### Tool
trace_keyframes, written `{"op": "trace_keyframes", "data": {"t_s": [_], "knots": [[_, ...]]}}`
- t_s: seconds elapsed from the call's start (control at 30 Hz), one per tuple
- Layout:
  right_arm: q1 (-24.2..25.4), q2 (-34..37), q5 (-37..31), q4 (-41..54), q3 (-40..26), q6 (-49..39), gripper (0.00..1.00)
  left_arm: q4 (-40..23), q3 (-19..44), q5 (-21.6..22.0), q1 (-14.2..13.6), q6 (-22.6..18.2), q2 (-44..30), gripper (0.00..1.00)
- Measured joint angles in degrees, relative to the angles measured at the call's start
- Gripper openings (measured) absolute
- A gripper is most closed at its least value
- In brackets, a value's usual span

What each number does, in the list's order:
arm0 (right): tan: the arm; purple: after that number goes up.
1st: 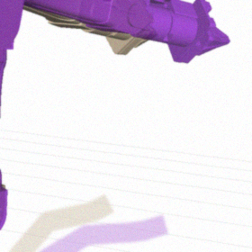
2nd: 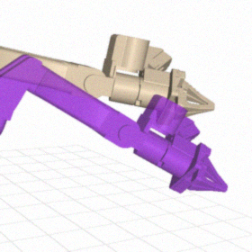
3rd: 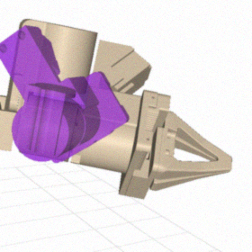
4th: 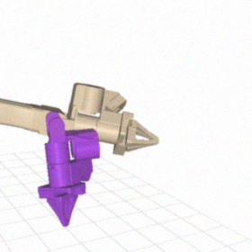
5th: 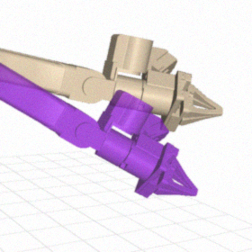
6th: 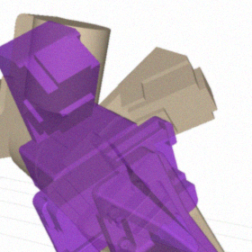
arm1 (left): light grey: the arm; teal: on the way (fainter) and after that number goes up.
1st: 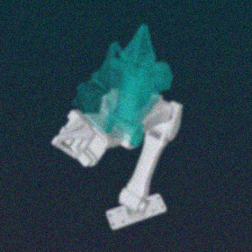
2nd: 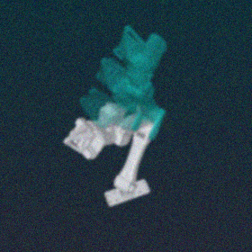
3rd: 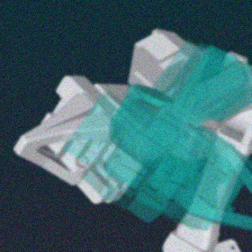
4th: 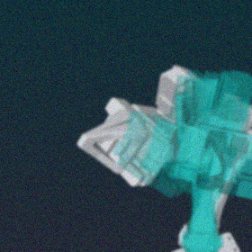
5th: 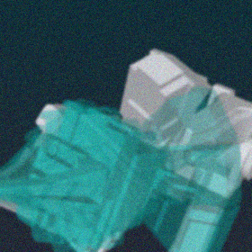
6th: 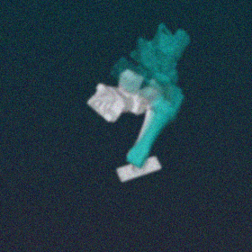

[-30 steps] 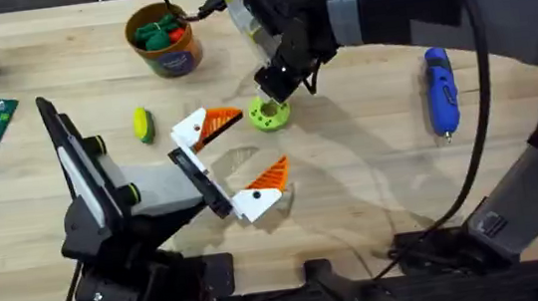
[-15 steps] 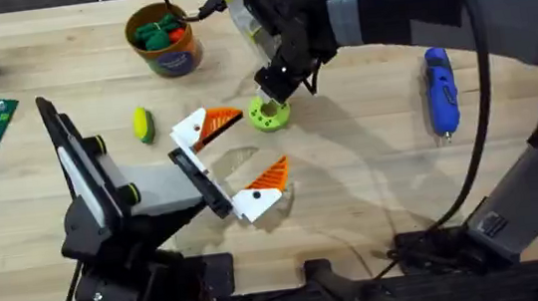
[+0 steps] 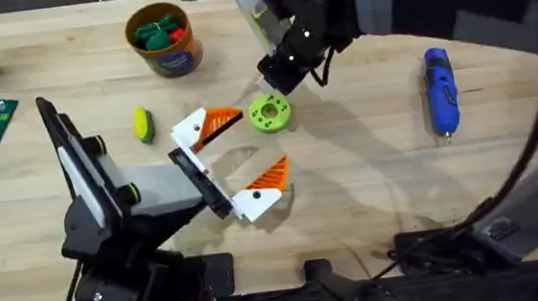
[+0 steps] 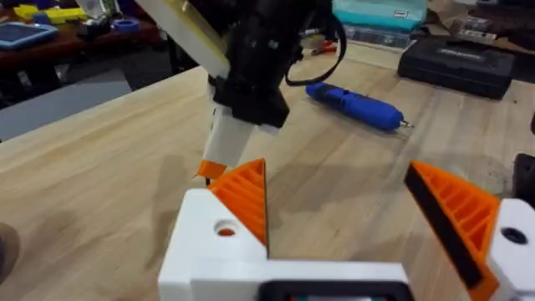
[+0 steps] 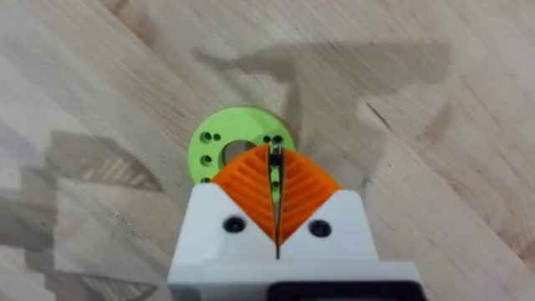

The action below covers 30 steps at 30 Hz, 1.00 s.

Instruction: Pick up the gripper from the table and insert it into the empty holder that is missing its gripper. Then pick up a screw, insert it into the mounting hole, and use the screwdriver to tighten it. Finally, clean up the table by picking up the vegetable and placing it into the bucket.

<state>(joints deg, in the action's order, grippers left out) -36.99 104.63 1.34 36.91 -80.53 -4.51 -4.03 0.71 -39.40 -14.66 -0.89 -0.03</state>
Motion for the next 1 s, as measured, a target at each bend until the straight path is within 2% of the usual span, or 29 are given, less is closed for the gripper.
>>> {"op": "trace_keyframes", "data": {"t_s": [0.2, 0.37, 0.7, 1.0], "knots": [[0.0, -2.4, 0.0, 1.1, 0.0, 0.2, 0.008, 0.0, 0.0, 0.0, 0.0, 0.0, 0.0, 0.989], [0.0, -4.8, 0.0, 6.9, -1.4, 0.2, 0.008, 0.0, 0.0, 0.0, 0.0, 0.0, 0.0, 0.989], [0.0, -5.8, 0.2, 20.5, -13.7, 0.3, 0.008, 0.0, 0.0, 0.0, 0.0, 0.0, 0.0, 0.989], [-2.0, -6.8, 3.3, 25.4, -22.1, 0.3, 0.008, 0.0, 0.0, 0.0, 0.0, 0.0, 0.0, 0.989]]}}
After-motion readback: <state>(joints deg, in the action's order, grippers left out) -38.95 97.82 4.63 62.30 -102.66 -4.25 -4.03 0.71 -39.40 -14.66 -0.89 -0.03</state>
